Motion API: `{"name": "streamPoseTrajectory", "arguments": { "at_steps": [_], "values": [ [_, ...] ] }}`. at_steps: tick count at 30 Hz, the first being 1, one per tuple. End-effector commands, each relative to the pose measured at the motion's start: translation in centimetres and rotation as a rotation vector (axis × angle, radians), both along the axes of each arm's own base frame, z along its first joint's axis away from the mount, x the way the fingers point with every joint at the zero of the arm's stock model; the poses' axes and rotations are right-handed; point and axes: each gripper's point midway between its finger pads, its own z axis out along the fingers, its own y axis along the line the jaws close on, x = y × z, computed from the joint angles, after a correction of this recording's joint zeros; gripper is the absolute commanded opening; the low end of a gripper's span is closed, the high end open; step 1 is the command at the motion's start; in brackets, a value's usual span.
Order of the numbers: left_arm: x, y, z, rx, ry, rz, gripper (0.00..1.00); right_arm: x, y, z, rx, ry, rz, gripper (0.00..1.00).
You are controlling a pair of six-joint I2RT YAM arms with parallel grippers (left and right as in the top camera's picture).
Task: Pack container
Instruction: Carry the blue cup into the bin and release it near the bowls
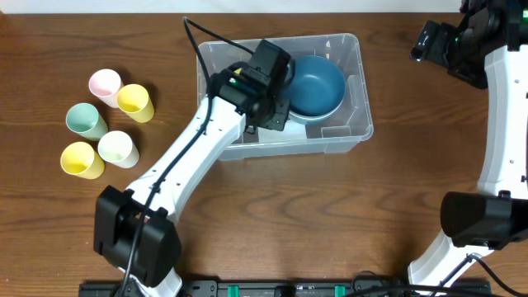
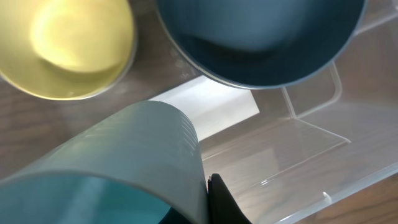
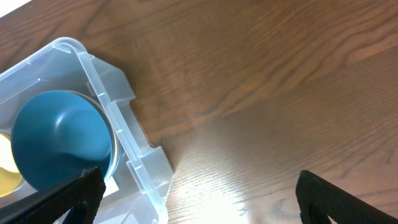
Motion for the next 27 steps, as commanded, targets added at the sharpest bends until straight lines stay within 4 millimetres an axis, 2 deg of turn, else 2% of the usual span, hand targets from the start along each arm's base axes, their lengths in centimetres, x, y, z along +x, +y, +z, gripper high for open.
{"name": "streamPoseTrajectory", "arguments": {
  "at_steps": [1, 10, 14, 19, 21, 27],
  "values": [
    [0.0, -1.3, -1.2, 0.021, 0.009, -0.048, 0.06, -0.5, 0.0, 1.2, 0.003, -0.029, -0.011, 0.99],
    [-0.1, -3.1, -5.0, 0.055, 0.058, -0.084, 0.06, -0.5, 0.0, 1.2, 0.003, -0.029, -0.011, 0.99],
    [0.1, -3.2, -5.7, 0.059, 0.062, -0.085, 0.07, -0.5, 0.0, 1.2, 0.003, -0.029, -0.012, 0.99],
    [0.5, -3.4, -5.6, 0.049, 0.047, -0.084, 0.44, -0.5, 0.0, 1.2, 0.003, -0.029, -0.011, 0.99],
    [0.6, -3.5, -5.6, 0.047, 0.045, -0.084, 0.5, -0.5, 0.0, 1.2, 0.003, -0.029, -0.011, 0.99],
    [0.8, -2.9, -5.1, 0.055, 0.032, -0.071, 0.53, -0.5, 0.0, 1.2, 0.003, -0.029, -0.011, 0.99]
  ]
}}
